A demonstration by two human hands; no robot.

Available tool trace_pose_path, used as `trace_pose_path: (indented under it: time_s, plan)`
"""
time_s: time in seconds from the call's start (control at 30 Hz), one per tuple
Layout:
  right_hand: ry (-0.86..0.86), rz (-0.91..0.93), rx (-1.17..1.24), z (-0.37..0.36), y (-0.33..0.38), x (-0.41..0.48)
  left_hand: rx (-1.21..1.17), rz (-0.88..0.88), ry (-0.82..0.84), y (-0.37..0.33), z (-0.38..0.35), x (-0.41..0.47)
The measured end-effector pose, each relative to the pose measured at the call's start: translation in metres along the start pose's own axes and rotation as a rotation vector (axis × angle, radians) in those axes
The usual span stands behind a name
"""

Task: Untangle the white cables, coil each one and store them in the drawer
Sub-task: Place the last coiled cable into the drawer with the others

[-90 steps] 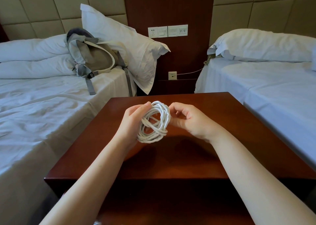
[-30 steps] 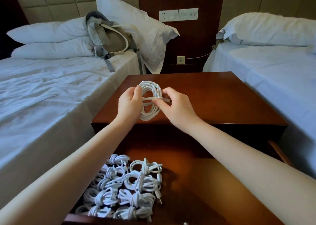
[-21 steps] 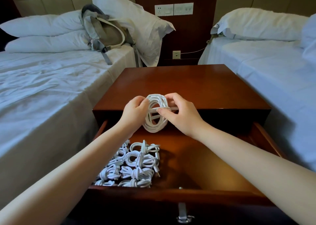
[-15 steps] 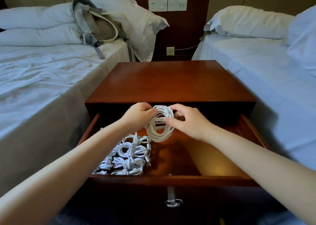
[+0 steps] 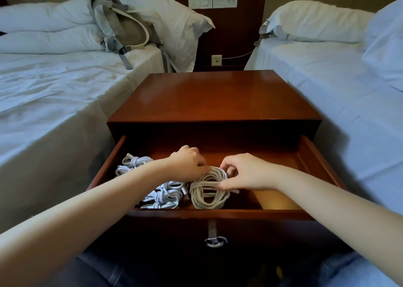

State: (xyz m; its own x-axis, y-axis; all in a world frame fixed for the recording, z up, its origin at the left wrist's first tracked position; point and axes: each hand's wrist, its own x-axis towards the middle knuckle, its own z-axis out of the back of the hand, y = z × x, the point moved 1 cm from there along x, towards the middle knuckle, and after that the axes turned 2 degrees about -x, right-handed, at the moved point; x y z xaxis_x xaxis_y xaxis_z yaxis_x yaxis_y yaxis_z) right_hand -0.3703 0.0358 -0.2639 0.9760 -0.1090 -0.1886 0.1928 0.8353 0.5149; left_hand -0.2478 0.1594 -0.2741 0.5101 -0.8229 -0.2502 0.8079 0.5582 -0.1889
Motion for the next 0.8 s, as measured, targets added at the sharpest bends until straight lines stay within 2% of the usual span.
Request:
trace_pose_path:
  time_s: [0.17,0.37,0.47,0.63,0.8]
  plan:
    - [0.044,-0.009,-0.030,0.000,0.002,0.001,0.053,-0.052,-0.069,-0.003,0.008,-0.007]
    - [0.028,-0.008,-0.165,-0.002,0.005,0.001,0.012,-0.077,-0.138,-0.001,0.008,-0.006]
    - [0.034,-0.016,-0.155,0.004,0.006,-0.001,-0.014,-0.077,-0.170,0.001,0.010,-0.005]
    - [-0.113,-0.006,-0.135,0.017,0.014,-0.010,-0.171,-0.086,-0.285,0.001,0.026,-0.015]
    - [-0.238,0.027,-0.114,0.019,0.026,-0.027,-0.322,-0.147,-0.482,-0.007,0.034,-0.047]
